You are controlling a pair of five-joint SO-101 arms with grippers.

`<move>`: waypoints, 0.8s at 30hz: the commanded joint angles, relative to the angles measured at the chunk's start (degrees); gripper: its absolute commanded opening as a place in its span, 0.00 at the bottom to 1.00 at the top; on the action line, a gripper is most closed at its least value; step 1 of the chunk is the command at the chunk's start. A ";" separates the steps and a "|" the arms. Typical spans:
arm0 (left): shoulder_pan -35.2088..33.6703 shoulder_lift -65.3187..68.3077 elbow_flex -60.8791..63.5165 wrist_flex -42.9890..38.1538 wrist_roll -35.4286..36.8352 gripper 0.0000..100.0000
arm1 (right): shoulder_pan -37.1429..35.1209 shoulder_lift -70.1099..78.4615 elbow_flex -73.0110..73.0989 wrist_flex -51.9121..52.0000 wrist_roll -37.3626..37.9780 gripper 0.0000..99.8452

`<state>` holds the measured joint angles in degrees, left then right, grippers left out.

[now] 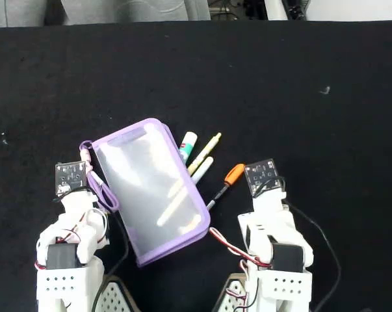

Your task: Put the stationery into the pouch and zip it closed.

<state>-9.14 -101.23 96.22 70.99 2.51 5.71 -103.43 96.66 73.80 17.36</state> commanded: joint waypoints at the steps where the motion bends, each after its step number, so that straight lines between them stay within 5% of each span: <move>1: -0.40 -0.35 1.36 0.44 0.35 0.03 | -1.23 -4.88 -0.22 -3.34 -0.53 0.04; 13: -0.40 -0.35 1.36 0.44 0.35 0.03 | 5.80 -4.88 -0.31 -0.97 0.35 0.04; 18: -0.40 -0.35 1.36 0.44 0.35 0.03 | 7.91 -4.88 -0.31 -0.53 10.46 0.04; 24: -0.48 -0.35 1.36 0.53 0.35 0.03 | 10.37 -4.88 -0.31 -0.18 11.08 0.04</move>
<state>-9.14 -101.23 96.22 70.99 2.51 14.95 -103.43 96.66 73.45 27.74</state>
